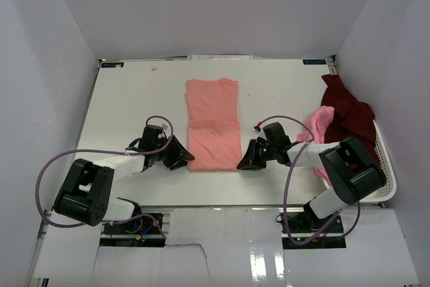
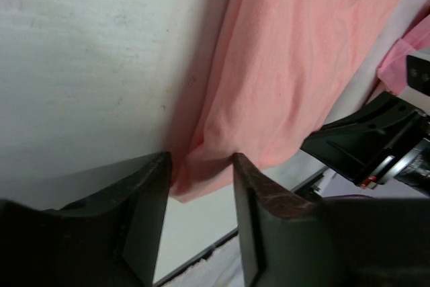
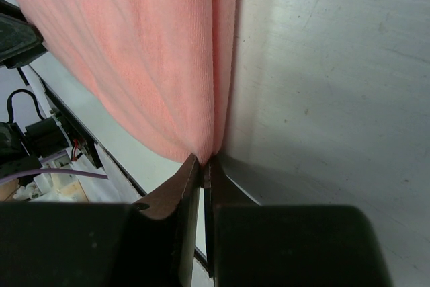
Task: Fold and stack the t-shirts
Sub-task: Grab one side of the 2/3 rectangular tshirt with both arms
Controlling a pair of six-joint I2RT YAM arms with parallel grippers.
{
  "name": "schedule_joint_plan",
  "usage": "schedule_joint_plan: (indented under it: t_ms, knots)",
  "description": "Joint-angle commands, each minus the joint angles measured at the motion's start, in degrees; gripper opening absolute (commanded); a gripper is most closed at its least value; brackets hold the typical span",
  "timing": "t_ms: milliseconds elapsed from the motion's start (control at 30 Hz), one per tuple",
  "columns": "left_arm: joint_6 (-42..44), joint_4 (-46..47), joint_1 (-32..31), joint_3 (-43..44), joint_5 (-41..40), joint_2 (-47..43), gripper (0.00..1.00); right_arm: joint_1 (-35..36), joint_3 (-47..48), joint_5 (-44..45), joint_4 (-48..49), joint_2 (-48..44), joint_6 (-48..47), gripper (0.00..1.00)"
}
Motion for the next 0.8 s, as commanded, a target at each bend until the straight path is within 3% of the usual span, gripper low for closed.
schedule_joint_plan:
  t_ms: [0, 100, 300, 633, 767]
  knots:
    - [1.9, -1.5, -0.2, -0.6, -4.4, 2.7, 0.51, 0.2, 0.5, 3.3, -0.4, 0.4, -1.6, 0.08]
    - [1.6, -1.4, -0.2, -1.6, -3.5, 1.3, 0.44, 0.3, 0.5, 3.4, -0.6, 0.7, -1.7, 0.08]
    - [1.1, -2.7, -0.2, -3.3, -1.7, -3.1, 0.47, 0.2, 0.5, 3.4, -0.5, 0.8, -1.6, 0.08]
    - [1.2, -0.9, -1.0, -4.1, -0.3, -0.4, 0.52, 0.2, 0.4, 3.3, -0.2, 1.4, -1.7, 0.08]
    - [1.4, 0.3, -1.2, -3.5, 0.0, 2.2, 0.47, 0.3, 0.2, 3.0, 0.0, 1.4, -1.4, 0.08]
